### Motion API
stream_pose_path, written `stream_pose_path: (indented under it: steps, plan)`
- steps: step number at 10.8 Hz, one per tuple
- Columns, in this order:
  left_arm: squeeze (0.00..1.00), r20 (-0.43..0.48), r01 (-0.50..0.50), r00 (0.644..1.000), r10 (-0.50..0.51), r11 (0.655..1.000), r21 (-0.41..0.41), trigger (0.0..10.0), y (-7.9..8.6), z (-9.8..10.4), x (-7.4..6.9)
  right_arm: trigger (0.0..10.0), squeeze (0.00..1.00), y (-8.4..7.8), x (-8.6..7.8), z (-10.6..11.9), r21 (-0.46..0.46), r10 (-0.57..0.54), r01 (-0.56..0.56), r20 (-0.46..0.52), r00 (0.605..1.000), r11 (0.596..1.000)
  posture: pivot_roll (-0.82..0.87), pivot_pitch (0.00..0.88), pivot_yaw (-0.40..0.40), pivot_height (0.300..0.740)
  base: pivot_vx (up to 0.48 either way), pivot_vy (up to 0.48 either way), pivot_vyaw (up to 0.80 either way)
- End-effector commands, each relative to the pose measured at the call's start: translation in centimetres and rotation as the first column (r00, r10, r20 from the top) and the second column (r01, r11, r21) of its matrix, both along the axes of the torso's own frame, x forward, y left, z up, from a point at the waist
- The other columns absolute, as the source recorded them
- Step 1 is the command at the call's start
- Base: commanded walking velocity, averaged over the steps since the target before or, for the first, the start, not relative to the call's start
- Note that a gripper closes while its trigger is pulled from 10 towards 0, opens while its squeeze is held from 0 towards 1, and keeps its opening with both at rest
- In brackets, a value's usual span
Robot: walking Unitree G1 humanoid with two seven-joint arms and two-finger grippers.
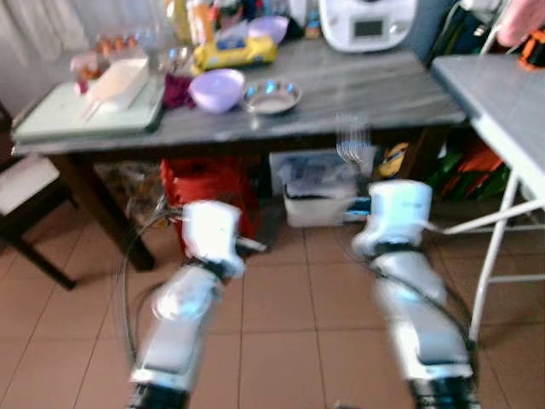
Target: Setting the table
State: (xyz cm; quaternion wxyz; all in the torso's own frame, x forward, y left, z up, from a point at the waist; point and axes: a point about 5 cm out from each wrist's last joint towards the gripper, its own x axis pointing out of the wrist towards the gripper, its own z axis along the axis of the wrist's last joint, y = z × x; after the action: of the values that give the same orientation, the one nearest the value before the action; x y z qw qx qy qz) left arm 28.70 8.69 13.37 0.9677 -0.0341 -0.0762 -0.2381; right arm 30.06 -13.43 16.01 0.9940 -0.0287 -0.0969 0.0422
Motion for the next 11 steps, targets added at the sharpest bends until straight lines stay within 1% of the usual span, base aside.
stream_pose_path:
  steps: [1, 11]
  plan:
    - [0.00, 0.002, -0.031, 1.000, 0.031, 0.999, 0.016, 10.0, 1.24, 0.02, 0.12, 10.0, 0.00, 1.27, 0.03, 0.60, 0.011, 0.043, -0.043, 0.021, 0.999, 0.999, -0.02, 0.106, 0.067, 0.740, 0.352, 0.000, 0.00]
    - [0.00, 0.001, -0.031, 1.000, 0.031, 0.999, 0.024, 10.0, 1.22, -0.06, 0.27, 10.0, 0.00, 1.29, 0.13, 0.70, -0.008, 0.051, -0.050, 0.025, 0.998, 0.999, -0.02, 0.091, 0.059, 0.740, 0.355, 0.000, 0.00]
